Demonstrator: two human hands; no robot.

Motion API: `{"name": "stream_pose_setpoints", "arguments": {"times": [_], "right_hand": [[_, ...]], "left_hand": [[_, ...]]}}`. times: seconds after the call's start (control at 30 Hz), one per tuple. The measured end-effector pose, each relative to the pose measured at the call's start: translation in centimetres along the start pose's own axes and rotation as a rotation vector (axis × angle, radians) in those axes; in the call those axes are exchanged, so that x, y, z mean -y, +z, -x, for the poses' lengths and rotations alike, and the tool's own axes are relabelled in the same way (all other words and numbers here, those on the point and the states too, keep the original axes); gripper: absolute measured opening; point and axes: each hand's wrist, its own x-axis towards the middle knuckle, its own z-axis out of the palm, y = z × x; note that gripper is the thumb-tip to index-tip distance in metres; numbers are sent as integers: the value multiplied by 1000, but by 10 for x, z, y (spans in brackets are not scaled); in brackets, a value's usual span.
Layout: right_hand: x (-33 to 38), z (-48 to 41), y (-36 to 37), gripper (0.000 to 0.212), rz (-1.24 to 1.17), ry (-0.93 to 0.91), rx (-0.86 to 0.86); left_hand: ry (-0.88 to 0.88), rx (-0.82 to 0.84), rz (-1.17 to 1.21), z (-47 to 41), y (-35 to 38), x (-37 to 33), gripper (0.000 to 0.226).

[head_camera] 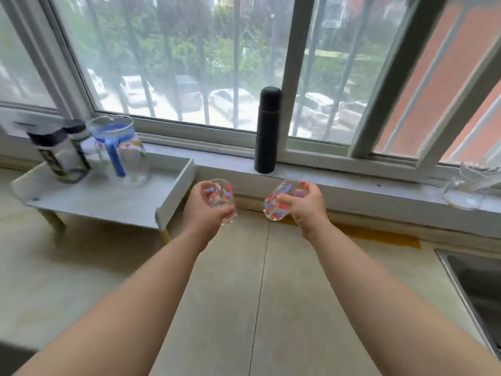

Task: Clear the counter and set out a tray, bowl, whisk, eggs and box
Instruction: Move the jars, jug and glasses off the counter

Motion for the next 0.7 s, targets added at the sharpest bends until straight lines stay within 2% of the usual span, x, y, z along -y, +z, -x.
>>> {"name": "stream_pose_setpoints", "arguments": {"times": [0.17,0.27,0.47,0.7], "right_hand": [[32,-17,88,73,-6,-95,91],[48,-23,121,67,-19,-151,113],[65,-44,195,66,-37,-160,145],[69,-73,249,64,7,-158,175]], "left_hand": [[29,-155,-6,-39,-76,-5,67],[34,-159,-59,-57,-100,-5,71],[58,-118,-204,-99,-139,3,70],[-35,-18,-193,-140,-148,29,70]]}}
